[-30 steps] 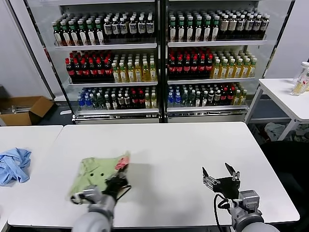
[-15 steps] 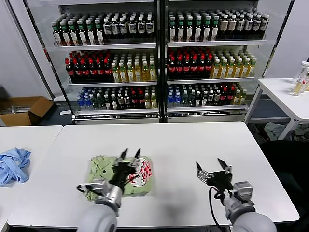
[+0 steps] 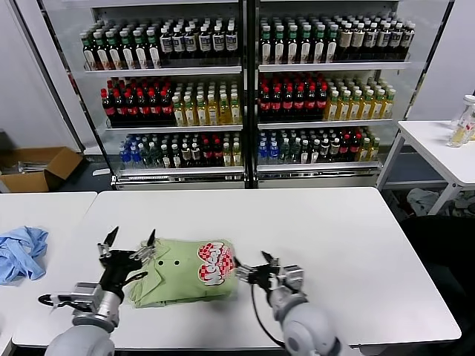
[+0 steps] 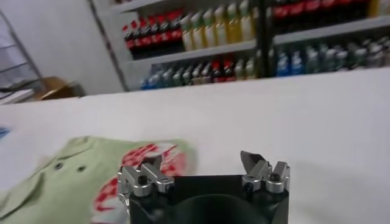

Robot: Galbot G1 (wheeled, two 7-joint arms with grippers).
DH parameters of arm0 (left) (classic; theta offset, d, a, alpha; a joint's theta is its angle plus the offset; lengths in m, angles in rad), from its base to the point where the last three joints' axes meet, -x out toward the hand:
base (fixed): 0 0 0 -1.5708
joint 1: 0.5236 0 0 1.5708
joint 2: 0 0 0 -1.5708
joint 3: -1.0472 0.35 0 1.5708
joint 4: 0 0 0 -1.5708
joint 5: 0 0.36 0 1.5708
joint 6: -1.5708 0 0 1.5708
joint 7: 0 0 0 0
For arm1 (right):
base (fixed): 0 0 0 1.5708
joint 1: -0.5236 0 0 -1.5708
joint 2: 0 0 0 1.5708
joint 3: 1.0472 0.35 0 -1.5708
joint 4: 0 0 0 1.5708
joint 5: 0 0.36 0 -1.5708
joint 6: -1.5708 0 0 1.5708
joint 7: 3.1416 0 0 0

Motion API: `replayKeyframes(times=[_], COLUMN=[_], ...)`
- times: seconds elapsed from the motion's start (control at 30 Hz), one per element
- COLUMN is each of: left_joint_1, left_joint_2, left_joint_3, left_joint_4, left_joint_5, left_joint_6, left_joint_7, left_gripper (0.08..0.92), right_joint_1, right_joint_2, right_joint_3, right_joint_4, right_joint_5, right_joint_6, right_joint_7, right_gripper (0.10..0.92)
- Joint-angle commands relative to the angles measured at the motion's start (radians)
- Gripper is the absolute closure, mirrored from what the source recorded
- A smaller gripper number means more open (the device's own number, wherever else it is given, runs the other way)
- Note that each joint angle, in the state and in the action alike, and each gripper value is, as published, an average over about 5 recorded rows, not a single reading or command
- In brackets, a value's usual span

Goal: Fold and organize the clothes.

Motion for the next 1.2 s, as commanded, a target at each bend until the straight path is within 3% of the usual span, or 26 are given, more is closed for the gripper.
replayKeyframes(times=[0.03,0.23,0.7,0.97,1.1,1.2], left_joint_1=[0.053,0.044,0.023,0.016,0.013,0.005], left_joint_2=[0.026,0.029,0.020,0.023,-0.002,-0.019], left_joint_3=[-0.106,-0.100,-0.095,-0.088,-0.049,-0.020], left_joint_4=[-0.024,-0.025,0.000,0.024,0.037,0.051], left_joint_5=[0.049,0.027,-0.027,-0.026,-0.020,-0.008], left_joint_6=[-0.013,-0.010,-0.049,-0.067,-0.082,-0.099], left_joint_7=[0.031,0.047,0.064,0.064,0.079,0.094], left_gripper=[0.177,0.177,0.177,0.177,0.177,0.177], right_joint_1=[0.141,0.123,0.108,0.081,-0.052,-0.114], right_joint_2=[0.105,0.091,0.085,-0.198,-0.327,-0.326], right_joint_3=[-0.171,-0.152,-0.089,0.143,0.298,0.359], right_joint_4=[-0.221,-0.206,-0.160,0.119,0.140,0.086], right_joint_5=[0.053,0.138,0.072,-0.041,-0.069,-0.070], right_joint_6=[-0.002,-0.002,0.001,-0.001,-0.001,0.000], right_joint_7=[0.030,0.058,0.035,-0.066,-0.145,-0.178], right_gripper=[0.203,0.266,0.656,0.878,0.909,0.909])
